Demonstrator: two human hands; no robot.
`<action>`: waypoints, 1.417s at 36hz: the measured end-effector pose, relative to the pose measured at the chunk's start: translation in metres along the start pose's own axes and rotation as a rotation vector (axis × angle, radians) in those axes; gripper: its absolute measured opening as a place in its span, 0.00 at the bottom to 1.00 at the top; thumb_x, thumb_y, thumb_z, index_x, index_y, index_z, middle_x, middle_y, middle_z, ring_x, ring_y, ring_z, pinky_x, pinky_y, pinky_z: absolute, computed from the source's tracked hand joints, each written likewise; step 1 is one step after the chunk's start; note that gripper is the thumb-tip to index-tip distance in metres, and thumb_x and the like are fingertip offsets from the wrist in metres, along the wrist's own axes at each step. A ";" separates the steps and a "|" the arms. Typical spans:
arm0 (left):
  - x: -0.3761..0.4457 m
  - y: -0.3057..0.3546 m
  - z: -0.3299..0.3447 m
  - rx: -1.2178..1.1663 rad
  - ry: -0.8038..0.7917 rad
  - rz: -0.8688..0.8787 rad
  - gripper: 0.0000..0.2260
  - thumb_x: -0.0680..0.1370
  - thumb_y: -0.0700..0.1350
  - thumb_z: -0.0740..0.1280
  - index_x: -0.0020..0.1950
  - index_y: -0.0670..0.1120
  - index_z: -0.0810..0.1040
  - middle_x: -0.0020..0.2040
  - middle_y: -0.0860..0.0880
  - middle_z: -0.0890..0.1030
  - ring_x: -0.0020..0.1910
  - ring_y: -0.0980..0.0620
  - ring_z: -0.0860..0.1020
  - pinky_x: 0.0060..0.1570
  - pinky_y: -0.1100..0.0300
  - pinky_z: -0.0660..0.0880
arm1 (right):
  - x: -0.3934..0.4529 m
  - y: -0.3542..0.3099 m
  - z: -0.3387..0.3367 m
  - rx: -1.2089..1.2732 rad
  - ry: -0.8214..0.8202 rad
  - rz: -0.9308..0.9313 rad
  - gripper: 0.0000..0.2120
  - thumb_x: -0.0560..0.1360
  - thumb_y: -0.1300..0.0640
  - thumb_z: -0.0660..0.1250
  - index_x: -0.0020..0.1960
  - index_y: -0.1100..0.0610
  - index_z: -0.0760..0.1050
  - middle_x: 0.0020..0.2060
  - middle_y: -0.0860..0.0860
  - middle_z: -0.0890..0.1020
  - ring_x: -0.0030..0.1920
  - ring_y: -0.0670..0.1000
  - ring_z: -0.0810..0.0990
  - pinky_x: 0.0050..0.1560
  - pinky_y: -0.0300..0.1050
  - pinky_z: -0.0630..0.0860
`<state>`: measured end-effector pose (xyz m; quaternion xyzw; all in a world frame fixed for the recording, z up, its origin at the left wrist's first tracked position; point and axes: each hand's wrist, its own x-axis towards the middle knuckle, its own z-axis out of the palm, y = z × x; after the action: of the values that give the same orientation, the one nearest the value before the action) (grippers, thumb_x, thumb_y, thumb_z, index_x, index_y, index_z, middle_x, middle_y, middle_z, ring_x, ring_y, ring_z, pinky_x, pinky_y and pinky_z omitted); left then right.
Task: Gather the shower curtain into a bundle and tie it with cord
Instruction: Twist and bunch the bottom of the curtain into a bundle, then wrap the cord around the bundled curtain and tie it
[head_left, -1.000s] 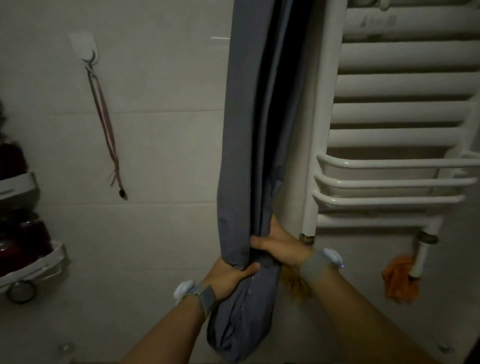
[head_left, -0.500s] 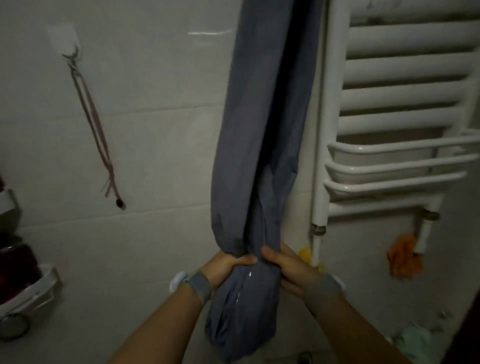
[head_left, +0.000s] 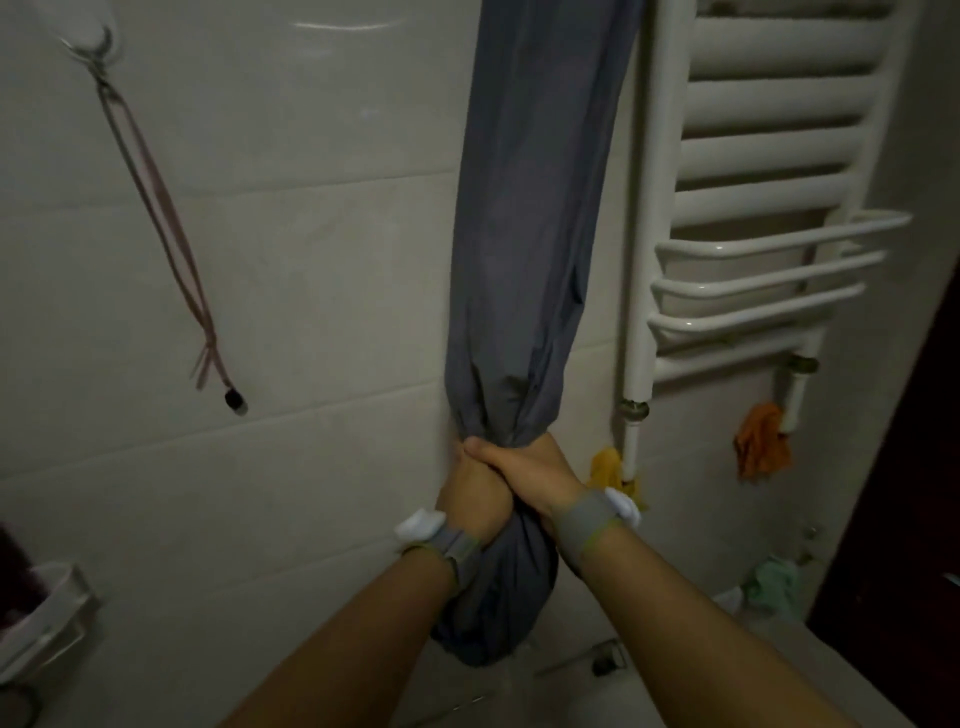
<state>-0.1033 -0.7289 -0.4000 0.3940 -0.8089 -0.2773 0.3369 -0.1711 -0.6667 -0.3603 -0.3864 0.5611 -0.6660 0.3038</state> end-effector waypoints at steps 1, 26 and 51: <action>-0.001 0.005 -0.002 -0.102 -0.022 -0.007 0.19 0.79 0.42 0.63 0.70 0.42 0.67 0.63 0.42 0.77 0.60 0.43 0.78 0.59 0.48 0.77 | 0.001 0.001 -0.001 0.038 0.032 0.021 0.27 0.66 0.53 0.78 0.64 0.53 0.78 0.57 0.46 0.83 0.57 0.49 0.82 0.63 0.50 0.77; 0.027 -0.026 -0.092 0.116 -0.340 -0.105 0.50 0.65 0.52 0.76 0.77 0.56 0.46 0.62 0.44 0.77 0.55 0.42 0.79 0.55 0.52 0.77 | -0.020 -0.021 0.040 -0.343 0.100 0.072 0.22 0.76 0.47 0.66 0.67 0.55 0.72 0.62 0.53 0.77 0.62 0.55 0.76 0.64 0.49 0.72; 0.092 0.004 -0.195 1.075 0.041 0.425 0.42 0.75 0.54 0.64 0.80 0.48 0.40 0.57 0.46 0.81 0.52 0.43 0.80 0.56 0.47 0.71 | 0.099 -0.153 0.010 -2.047 -0.297 -0.796 0.38 0.70 0.44 0.67 0.74 0.56 0.57 0.64 0.58 0.71 0.62 0.60 0.72 0.64 0.56 0.64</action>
<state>0.0009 -0.8383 -0.2464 0.3439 -0.8909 0.2541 0.1533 -0.2089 -0.7262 -0.1925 -0.6838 0.6403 0.1152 -0.3303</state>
